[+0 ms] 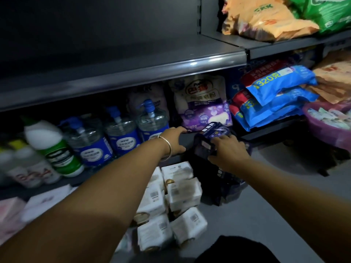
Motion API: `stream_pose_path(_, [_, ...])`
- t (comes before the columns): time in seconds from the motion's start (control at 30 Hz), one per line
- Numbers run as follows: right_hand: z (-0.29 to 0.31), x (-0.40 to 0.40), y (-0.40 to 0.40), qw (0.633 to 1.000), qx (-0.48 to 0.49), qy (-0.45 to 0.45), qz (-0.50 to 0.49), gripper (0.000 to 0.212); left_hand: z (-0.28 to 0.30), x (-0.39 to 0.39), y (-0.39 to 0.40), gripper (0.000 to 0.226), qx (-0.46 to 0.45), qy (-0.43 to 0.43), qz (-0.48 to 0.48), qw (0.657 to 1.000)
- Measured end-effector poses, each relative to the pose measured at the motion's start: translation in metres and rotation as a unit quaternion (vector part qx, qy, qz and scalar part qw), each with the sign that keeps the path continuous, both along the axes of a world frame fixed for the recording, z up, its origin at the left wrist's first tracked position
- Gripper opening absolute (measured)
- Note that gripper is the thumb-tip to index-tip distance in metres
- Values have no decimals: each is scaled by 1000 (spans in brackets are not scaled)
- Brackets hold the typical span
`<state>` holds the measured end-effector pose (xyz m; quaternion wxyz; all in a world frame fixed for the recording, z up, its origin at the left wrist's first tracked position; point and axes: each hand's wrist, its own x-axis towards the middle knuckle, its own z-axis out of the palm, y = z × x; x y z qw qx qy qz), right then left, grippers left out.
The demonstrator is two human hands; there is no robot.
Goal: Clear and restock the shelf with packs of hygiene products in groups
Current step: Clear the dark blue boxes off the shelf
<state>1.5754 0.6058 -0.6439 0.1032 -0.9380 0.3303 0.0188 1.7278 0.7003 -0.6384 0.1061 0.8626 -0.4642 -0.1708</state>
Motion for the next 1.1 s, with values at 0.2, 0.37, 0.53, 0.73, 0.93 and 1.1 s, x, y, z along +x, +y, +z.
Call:
stream_pose_path(0.2, [12, 63, 78, 984, -22, 63, 168, 63, 7, 42, 101, 72, 38, 10, 35, 999])
stream_pose_path(0.37, [10, 121, 154, 965, -26, 83, 249, 57, 16, 85, 202, 69, 58, 11, 86, 995])
stream_pose_path(0.53, [19, 174, 230, 948, -34, 98, 302, 49, 22, 126, 299, 65, 80, 16, 131, 988])
stream_pose_path(0.73, [29, 222, 317, 930, -39, 114, 346, 56, 27, 166, 396, 67, 110, 1, 144, 983])
stream_pose_path(0.93, [39, 258, 370, 919, -27, 82, 385, 58, 40, 200, 451, 68, 119, -1, 183, 976])
stream_pose_path(1.1, [30, 272, 396, 913, -13, 80, 399, 58, 41, 212, 474, 60, 111, 15, 197, 974])
